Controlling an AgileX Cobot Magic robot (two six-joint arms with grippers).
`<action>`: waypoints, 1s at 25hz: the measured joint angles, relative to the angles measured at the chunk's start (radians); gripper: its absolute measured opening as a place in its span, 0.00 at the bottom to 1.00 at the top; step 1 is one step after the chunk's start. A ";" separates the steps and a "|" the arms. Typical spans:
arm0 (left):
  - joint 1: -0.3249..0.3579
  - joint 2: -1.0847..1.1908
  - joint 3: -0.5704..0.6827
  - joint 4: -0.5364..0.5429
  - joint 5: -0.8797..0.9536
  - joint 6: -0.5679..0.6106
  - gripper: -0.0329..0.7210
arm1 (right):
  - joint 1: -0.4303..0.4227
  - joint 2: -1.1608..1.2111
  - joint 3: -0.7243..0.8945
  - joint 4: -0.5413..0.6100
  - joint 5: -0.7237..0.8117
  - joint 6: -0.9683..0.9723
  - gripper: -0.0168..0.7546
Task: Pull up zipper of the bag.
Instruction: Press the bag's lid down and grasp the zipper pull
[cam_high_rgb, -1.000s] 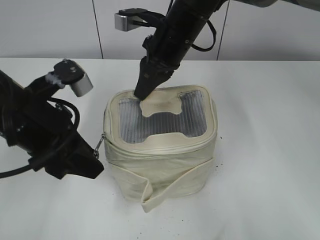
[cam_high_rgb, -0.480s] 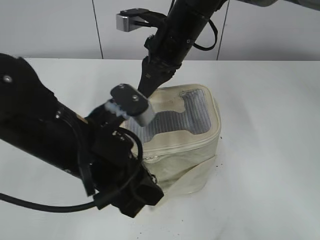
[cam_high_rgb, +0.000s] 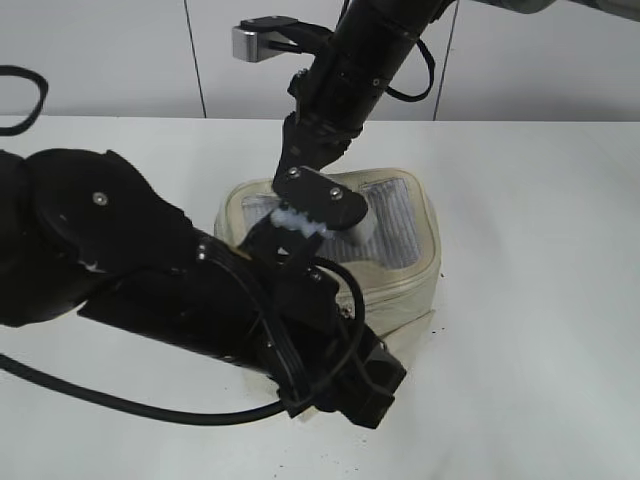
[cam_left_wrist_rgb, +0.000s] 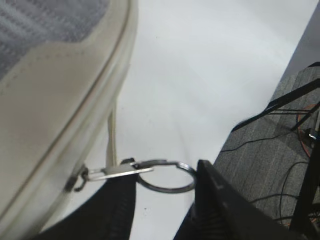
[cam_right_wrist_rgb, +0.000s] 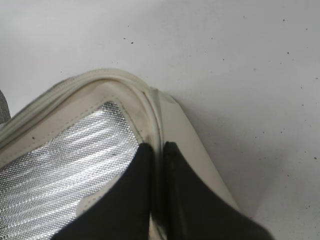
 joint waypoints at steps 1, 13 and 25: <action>-0.003 0.006 -0.011 -0.005 0.001 0.000 0.42 | 0.000 0.000 0.000 0.001 0.000 0.000 0.04; -0.008 0.046 -0.050 0.061 0.028 0.000 0.42 | 0.000 0.000 0.000 0.004 0.000 0.008 0.04; -0.008 -0.123 -0.050 0.230 0.079 -0.003 0.55 | -0.009 -0.023 -0.022 -0.017 -0.007 0.097 0.54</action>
